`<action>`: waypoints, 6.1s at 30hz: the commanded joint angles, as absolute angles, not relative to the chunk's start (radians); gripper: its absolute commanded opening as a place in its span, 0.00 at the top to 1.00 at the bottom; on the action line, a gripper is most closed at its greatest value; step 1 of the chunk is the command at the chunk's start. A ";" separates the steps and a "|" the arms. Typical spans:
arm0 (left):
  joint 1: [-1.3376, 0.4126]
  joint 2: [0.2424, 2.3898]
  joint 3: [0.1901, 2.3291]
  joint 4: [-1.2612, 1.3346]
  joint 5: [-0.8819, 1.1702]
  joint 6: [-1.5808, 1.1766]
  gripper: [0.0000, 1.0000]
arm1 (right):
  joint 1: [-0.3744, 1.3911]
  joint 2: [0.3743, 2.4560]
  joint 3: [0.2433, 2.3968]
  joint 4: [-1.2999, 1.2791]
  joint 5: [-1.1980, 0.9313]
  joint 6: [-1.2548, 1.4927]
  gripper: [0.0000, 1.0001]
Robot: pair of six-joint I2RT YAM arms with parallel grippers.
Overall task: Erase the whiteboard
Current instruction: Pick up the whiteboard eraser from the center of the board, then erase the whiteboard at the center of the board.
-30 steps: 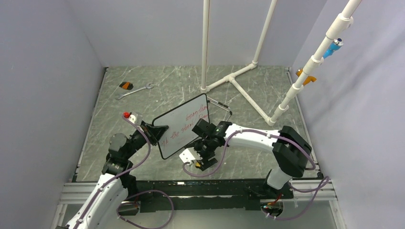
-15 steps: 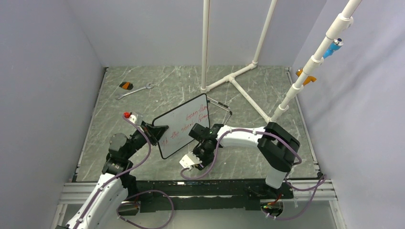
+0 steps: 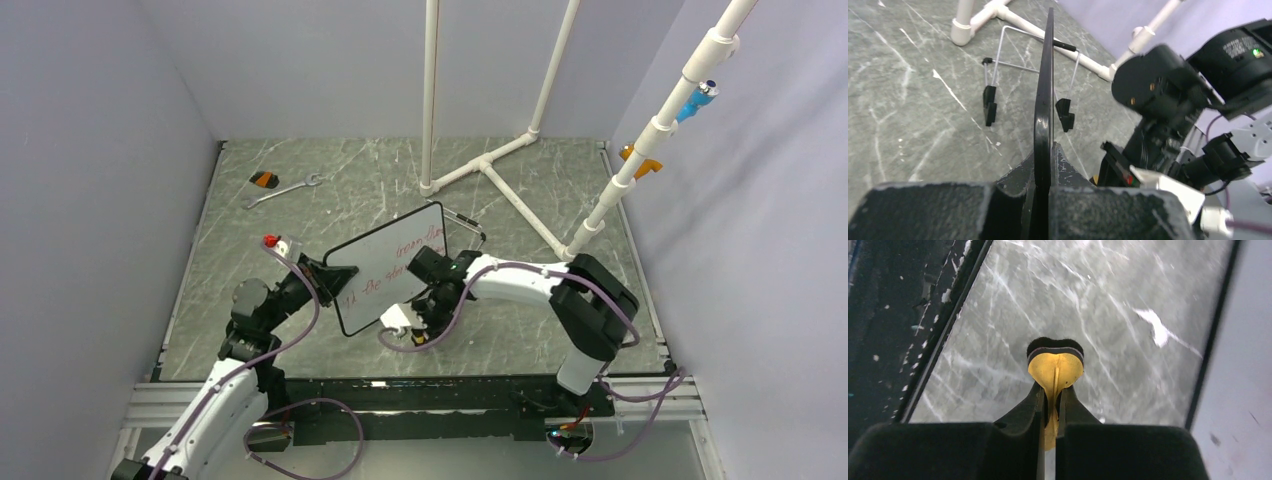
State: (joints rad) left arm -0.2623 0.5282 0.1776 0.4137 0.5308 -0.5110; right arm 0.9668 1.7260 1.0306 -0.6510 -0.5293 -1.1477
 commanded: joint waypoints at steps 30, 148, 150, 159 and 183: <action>-0.368 0.672 0.135 0.664 0.524 -0.745 1.00 | 0.946 1.413 0.963 -0.331 -0.153 -0.576 1.00; -0.370 0.649 0.120 0.615 0.590 -0.684 1.00 | 0.698 1.454 1.043 -0.277 -0.258 -0.386 1.00; -0.370 0.647 0.120 0.615 0.588 -0.686 1.00 | 0.702 1.459 1.045 -0.293 -0.318 -0.396 1.00; -0.370 0.647 0.123 0.605 0.586 -0.686 1.00 | 0.823 1.515 1.070 -0.366 -0.417 -0.468 1.00; -0.369 0.649 0.117 0.598 0.579 -0.695 1.00 | 0.842 1.524 1.079 -0.315 -0.286 -0.419 1.00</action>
State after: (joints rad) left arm -0.3569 0.6575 0.1051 0.5488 0.5011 -0.7006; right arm 0.8093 1.4937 1.0462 -0.3428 -0.2577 -0.4252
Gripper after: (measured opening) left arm 0.063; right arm 0.066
